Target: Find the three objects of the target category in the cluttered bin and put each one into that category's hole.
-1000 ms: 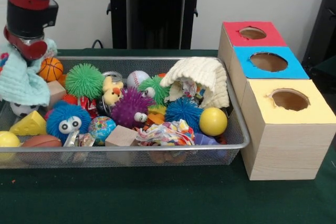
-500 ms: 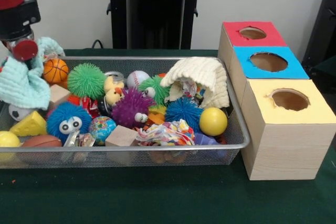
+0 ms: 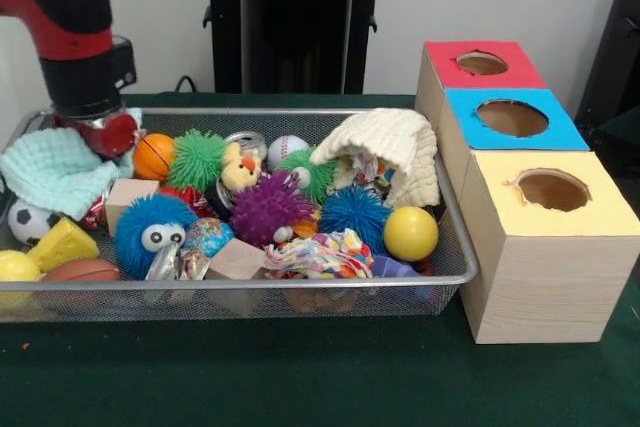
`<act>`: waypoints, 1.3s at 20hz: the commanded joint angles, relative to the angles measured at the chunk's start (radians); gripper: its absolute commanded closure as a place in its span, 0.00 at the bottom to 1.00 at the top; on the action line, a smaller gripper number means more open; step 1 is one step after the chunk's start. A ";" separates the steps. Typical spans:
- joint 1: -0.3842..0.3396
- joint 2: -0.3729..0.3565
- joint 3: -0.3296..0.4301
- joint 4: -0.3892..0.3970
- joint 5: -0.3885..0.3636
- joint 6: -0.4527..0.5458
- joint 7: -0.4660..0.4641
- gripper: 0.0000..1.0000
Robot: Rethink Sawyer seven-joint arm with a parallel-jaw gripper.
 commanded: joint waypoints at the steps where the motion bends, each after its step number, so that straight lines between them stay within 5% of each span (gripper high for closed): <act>1: 0.342 0.029 -0.025 -0.005 -0.183 -0.315 0.025 1.00; 15: 0.189 0.096 0.210 0.046 -0.120 -0.211 0.019 1.00; 19: 0.262 0.061 0.132 0.027 -0.113 -0.226 0.053 1.00; 22: 0.463 0.022 -0.133 -0.046 -0.069 -0.228 0.167 1.00; 26: 0.533 0.055 -0.279 -0.118 -0.039 -0.197 0.181 1.00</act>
